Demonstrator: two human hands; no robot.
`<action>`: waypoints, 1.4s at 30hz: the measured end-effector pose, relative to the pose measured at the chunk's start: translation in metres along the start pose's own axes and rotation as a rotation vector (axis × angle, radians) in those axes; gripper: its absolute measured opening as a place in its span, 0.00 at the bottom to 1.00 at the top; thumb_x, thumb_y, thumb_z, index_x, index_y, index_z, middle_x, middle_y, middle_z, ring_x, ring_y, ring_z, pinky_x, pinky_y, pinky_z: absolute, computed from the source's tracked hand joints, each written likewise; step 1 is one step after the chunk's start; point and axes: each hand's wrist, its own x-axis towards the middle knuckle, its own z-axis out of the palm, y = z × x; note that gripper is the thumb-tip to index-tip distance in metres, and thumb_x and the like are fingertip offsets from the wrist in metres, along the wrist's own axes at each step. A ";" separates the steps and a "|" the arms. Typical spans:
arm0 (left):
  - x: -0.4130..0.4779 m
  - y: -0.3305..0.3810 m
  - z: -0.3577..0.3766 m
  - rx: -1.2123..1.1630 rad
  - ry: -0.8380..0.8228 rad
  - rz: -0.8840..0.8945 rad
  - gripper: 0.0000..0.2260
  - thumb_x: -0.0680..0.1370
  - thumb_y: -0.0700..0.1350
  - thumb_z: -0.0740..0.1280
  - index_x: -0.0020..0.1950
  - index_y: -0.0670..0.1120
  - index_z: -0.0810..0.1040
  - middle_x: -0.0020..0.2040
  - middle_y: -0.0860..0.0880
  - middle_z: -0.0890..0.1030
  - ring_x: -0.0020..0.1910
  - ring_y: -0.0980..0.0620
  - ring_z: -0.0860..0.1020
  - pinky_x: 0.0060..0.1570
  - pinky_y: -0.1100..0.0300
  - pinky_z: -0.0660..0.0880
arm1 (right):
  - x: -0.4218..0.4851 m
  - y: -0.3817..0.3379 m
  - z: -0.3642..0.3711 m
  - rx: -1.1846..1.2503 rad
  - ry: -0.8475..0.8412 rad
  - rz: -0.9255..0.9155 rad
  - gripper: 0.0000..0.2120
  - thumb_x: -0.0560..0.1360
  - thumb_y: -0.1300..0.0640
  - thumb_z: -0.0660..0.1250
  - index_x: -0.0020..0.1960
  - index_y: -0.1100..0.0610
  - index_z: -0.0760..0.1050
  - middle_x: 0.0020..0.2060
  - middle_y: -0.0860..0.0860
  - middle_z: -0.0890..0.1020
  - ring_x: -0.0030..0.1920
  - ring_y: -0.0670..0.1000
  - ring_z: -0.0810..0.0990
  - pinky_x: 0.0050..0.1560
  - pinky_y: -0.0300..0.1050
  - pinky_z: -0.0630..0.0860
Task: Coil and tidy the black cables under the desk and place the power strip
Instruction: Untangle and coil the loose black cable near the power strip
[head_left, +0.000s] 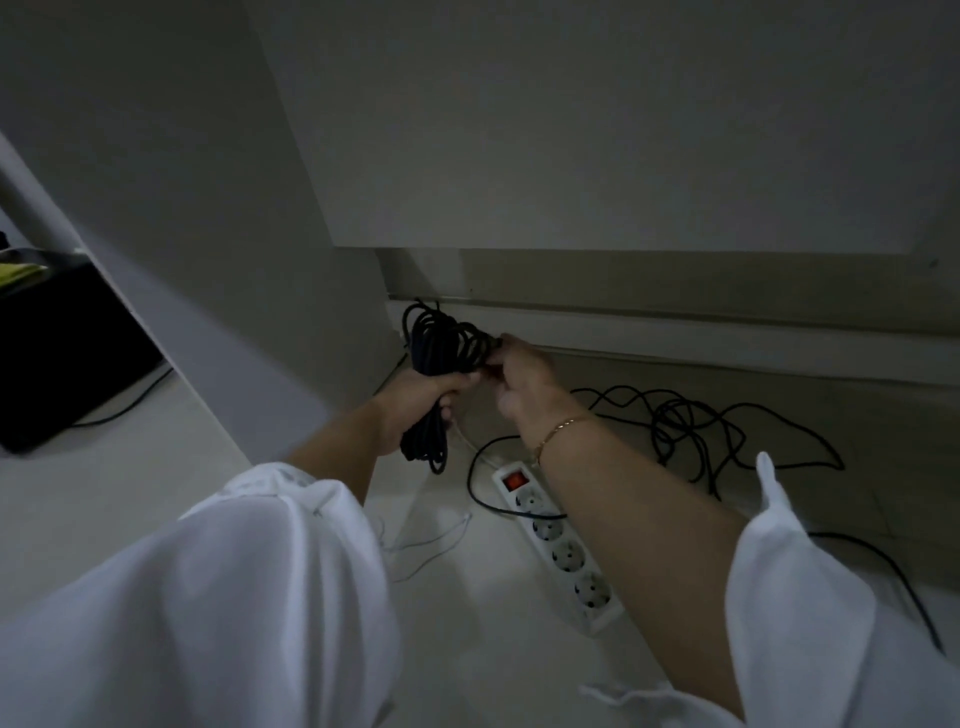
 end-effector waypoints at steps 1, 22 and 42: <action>0.004 0.000 0.000 -0.020 0.033 0.013 0.04 0.76 0.44 0.68 0.45 0.45 0.75 0.21 0.54 0.68 0.22 0.57 0.66 0.29 0.63 0.67 | 0.001 -0.002 0.000 0.023 -0.015 0.012 0.15 0.74 0.74 0.55 0.34 0.60 0.69 0.31 0.53 0.74 0.31 0.48 0.71 0.21 0.33 0.69; 0.078 0.007 -0.005 -0.264 0.121 0.145 0.10 0.74 0.44 0.71 0.36 0.46 0.73 0.19 0.55 0.71 0.20 0.58 0.69 0.24 0.67 0.68 | 0.046 -0.009 0.005 0.266 0.116 0.023 0.15 0.81 0.64 0.49 0.58 0.66 0.73 0.54 0.56 0.79 0.36 0.45 0.73 0.24 0.34 0.68; 0.122 -0.019 -0.049 -0.701 0.238 -0.041 0.12 0.77 0.45 0.68 0.34 0.46 0.72 0.23 0.51 0.72 0.24 0.55 0.69 0.31 0.62 0.68 | 0.057 0.000 0.050 0.006 0.131 0.081 0.11 0.78 0.64 0.53 0.38 0.59 0.69 0.21 0.54 0.80 0.14 0.46 0.68 0.27 0.36 0.57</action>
